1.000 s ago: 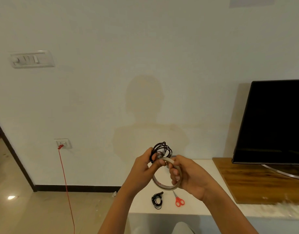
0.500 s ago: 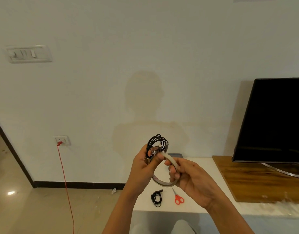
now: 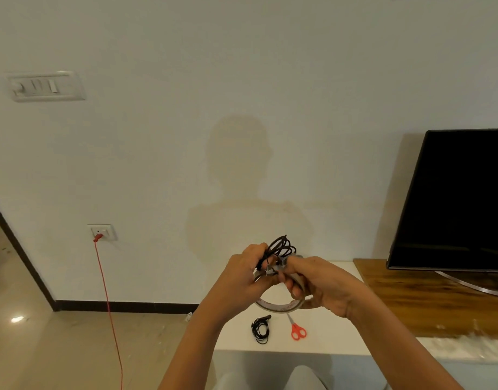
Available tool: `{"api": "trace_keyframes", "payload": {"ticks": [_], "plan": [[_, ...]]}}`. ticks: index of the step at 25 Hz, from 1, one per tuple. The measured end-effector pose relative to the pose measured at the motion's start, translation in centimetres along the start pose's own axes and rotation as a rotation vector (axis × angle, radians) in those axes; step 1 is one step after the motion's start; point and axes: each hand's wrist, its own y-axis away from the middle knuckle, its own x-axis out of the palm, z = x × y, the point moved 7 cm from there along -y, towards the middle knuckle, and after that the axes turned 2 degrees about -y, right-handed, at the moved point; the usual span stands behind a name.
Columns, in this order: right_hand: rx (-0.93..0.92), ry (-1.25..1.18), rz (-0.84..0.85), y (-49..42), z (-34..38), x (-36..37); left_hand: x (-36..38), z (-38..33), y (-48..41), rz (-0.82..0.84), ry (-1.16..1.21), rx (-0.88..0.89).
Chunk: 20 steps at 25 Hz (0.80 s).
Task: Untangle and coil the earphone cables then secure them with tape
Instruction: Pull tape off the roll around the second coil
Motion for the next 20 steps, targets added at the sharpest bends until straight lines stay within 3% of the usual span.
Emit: {"api": "trace_keyframes", "payload": {"ticks": [5, 12, 20], "plan": [[0.050, -0.025, 0.078, -0.4, -0.4, 0.5, 0.3, 1.4, 0.3, -0.004, 0.098, -0.089], [-0.001, -0.054, 0.128, -0.5, -0.7, 0.8, 1.2, 3.2, 1.1, -0.036, 0.535, -0.240], [0.041, -0.058, 0.138, -0.8, -1.1, 0.6, 1.6, 3.7, 0.7, 0.028, 0.577, -0.236]]}}
